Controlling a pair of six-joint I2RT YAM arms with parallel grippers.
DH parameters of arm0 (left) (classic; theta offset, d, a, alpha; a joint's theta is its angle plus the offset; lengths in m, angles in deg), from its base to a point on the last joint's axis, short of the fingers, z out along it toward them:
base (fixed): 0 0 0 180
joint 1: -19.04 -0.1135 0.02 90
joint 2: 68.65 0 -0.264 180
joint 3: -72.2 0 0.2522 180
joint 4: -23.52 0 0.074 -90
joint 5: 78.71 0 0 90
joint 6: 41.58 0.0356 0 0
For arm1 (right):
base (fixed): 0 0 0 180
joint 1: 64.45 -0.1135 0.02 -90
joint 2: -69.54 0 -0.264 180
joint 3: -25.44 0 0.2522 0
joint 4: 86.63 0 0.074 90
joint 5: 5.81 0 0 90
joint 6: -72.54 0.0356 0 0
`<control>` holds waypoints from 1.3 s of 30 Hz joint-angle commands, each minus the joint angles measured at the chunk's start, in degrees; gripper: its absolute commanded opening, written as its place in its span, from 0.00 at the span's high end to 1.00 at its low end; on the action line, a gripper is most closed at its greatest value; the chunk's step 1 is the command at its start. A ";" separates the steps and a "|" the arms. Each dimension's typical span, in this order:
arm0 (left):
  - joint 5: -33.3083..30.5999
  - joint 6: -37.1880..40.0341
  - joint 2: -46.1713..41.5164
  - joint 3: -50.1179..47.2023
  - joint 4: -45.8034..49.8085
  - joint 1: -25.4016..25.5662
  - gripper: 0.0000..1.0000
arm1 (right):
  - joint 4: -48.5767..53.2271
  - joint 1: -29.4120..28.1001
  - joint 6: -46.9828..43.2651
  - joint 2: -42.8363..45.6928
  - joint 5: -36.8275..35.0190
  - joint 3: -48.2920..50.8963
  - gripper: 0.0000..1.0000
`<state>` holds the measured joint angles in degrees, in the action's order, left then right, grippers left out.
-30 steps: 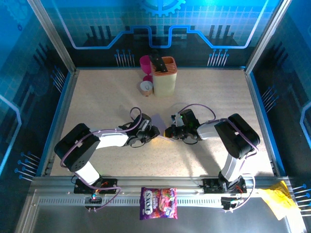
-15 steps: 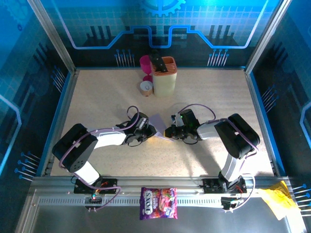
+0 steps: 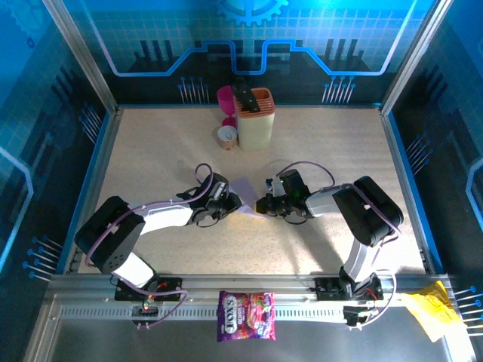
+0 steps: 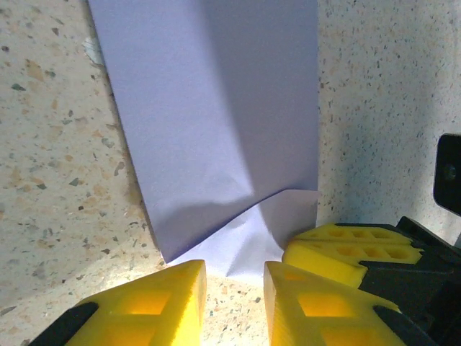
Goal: Fold a paper plane with a square sheet of paper (pick it up from the middle)
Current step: Third fold the triangle at the center of the table, then fourth fold the wing at the center of the table.
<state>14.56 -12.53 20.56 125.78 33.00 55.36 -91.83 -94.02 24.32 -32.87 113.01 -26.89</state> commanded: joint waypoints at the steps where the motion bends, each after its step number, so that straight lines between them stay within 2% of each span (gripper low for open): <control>1: -0.28 1.18 -1.08 0.16 1.94 -0.50 0.71 | 7.19 0.11 -0.20 -4.22 -4.48 2.37 1.00; 9: -0.98 0.71 0.02 0.11 2.65 -0.54 0.71 | 7.03 0.10 0.09 -4.59 -4.32 2.22 1.00; 15: -2.39 -1.39 2.26 1.57 7.86 -0.47 0.68 | 6.89 0.11 0.06 -4.45 -4.28 2.27 1.00; 31: 0.05 -0.05 6.06 6.10 5.15 -0.46 0.67 | 6.79 0.03 0.14 -4.82 -4.29 2.40 1.00; 39: -0.06 0.21 4.59 6.33 5.71 -0.46 0.67 | 6.49 0.12 0.14 -4.82 -4.18 2.53 1.00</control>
<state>13.73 -12.97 26.13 131.04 38.32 55.20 -92.77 -93.99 24.75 -33.35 113.60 -26.91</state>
